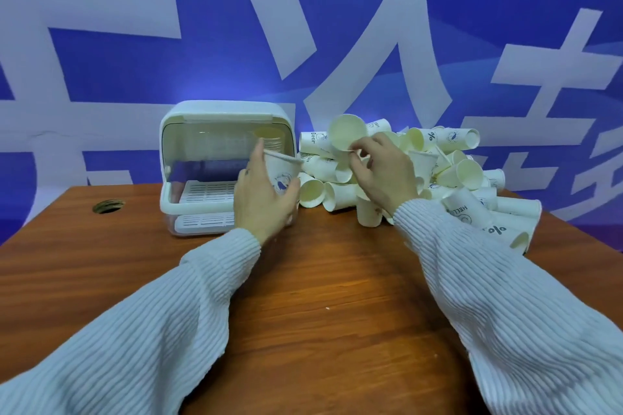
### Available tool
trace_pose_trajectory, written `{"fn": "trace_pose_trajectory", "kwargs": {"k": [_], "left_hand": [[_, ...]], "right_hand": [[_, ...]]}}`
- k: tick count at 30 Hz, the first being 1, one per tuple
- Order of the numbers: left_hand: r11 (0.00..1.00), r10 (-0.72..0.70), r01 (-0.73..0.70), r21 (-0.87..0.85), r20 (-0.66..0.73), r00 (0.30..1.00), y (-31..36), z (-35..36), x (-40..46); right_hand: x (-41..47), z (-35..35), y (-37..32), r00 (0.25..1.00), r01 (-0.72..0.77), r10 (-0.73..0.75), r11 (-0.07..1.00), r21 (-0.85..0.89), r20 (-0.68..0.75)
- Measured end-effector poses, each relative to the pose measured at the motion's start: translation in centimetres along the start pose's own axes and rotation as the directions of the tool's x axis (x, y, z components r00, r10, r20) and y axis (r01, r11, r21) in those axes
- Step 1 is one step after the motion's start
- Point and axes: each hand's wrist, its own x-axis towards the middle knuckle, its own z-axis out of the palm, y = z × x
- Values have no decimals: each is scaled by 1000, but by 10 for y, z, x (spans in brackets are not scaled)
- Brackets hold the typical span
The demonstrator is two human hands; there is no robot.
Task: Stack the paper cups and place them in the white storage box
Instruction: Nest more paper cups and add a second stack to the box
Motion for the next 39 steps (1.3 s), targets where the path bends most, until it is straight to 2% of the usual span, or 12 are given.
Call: {"fn": "trace_pose_trajectory", "kwargs": {"k": [3,6,9,13,16,21,25,30,36,39], "left_hand": [[993,-85,78,-92,-70,994,-8,-14,12],[985,-133,117,-127,-128,983,-18,-28,16],[984,-139,121,-133,-141,980,-28,-41,15],[985,-140,125,-117,-132,981,-41,-56,14],[989,-137,130,-64,-129,982,-48,-62,16],[988,-129,119,-101,-94,987,-49,-66,23],[995,-72,63,-82,-104,992,-43,-60,40],[1000,1,-1,-16,6,1000,-33,-39,66],[997,-33,20,68,186,982,-33,-11,83],[995,-61,43,89,201,978,-38,-9,87]], "right_hand": [[4,12,-31,994,27,-44,988,154,105],[6,33,-57,975,63,-90,989,137,201],[9,54,-72,948,104,-114,993,49,296],[14,76,-81,908,119,-50,983,-141,416],[16,85,-81,882,123,-14,972,-201,472],[15,97,-77,787,157,30,956,-247,617],[3,102,-77,760,196,28,943,-270,649],[3,104,-74,742,217,41,930,-298,669],[-1,107,-71,780,162,36,953,-256,624],[0,108,-66,796,104,38,975,-199,604]]}}
